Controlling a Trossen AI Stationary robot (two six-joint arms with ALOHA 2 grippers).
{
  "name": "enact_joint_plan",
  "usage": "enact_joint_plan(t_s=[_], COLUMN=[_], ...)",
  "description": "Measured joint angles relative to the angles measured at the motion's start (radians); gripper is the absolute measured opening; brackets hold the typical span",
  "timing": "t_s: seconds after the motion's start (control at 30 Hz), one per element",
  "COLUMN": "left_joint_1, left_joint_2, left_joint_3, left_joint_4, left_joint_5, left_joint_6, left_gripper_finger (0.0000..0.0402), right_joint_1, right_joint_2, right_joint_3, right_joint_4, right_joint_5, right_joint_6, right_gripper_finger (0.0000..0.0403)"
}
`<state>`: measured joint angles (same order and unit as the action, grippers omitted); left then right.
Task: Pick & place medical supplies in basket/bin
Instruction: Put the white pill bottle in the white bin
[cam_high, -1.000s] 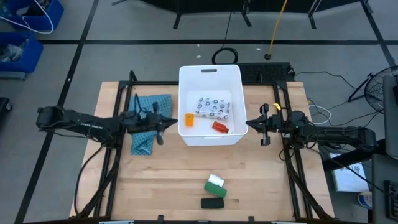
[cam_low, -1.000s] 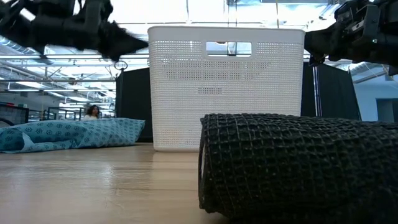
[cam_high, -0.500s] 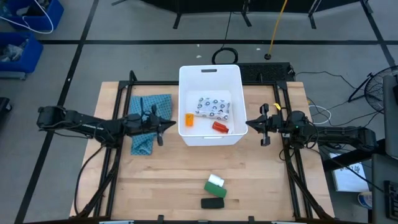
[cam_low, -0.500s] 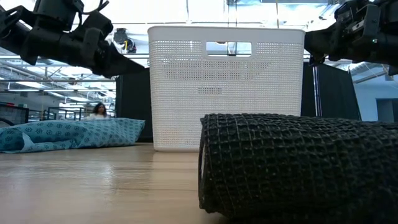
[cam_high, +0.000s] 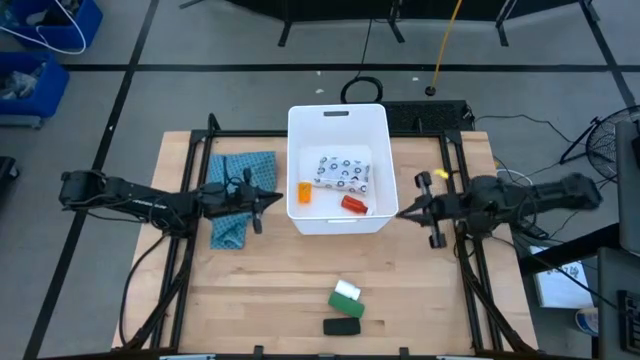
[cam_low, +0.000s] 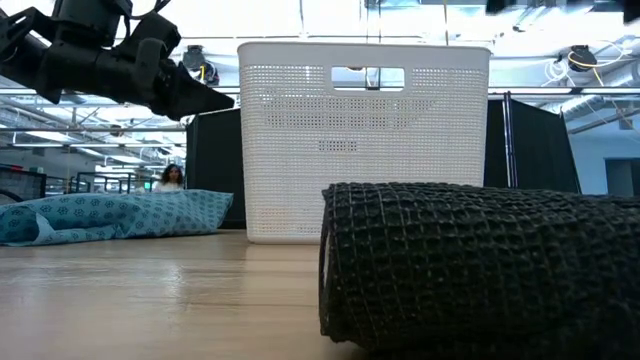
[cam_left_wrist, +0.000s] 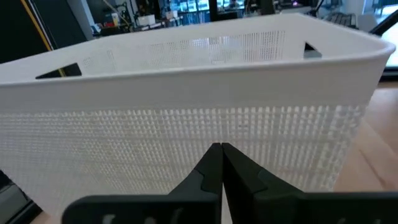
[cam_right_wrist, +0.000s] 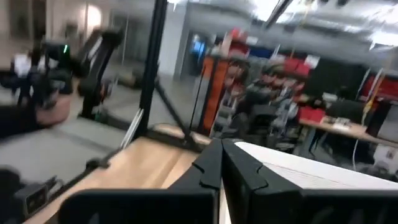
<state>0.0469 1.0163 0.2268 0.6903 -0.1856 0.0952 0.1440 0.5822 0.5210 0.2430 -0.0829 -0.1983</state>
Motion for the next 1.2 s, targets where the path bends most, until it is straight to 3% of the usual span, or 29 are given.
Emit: enact_joint_plan(t_s=[0.13,0.27,0.4,0.5,0.63,0.77,0.9,1.2], left_joint_1=[0.0,0.0,0.0,0.0,0.0,0.0,0.0,0.0], left_joint_2=[0.0,0.0,0.0,0.0,0.0,0.0,0.0,0.0], left_joint_3=[0.0,0.0,0.0,0.0,0.0,0.0,0.001,0.001], left_joint_4=[0.017,0.018,0.019,0.02,0.024,0.041,0.074,0.093], left_joint_5=[0.0,0.0,0.0,0.0,0.0,0.0,0.0,0.0], left_joint_6=[0.0,-0.001,-0.004,-0.004,-0.005,0.0,0.002,0.04], left_gripper_finger=[0.0027,0.0031,0.0022,0.001,0.0004,0.002,0.003,0.0013], right_joint_1=[0.225,0.419,0.539,0.577,0.586,0.561,0.504,0.424], right_joint_2=[0.174,0.379,0.571,0.697,0.831,0.946,1.016,1.116], right_joint_3=[0.161,0.297,0.39,0.43,0.481,0.507,0.51,0.502], right_joint_4=[-0.095,-0.171,-0.132,-0.139,-0.132,-0.141,-0.157,-0.265], right_joint_5=[0.255,0.59,0.931,1.072,1.071,0.926,0.747,0.51], right_joint_6=[-0.067,-0.113,-0.131,-0.089,0.105,0.302,0.486,0.725], right_gripper_finger=[0.0,0.0,0.0,0.0,0.0002,0.0026,0.0075,0.0201])
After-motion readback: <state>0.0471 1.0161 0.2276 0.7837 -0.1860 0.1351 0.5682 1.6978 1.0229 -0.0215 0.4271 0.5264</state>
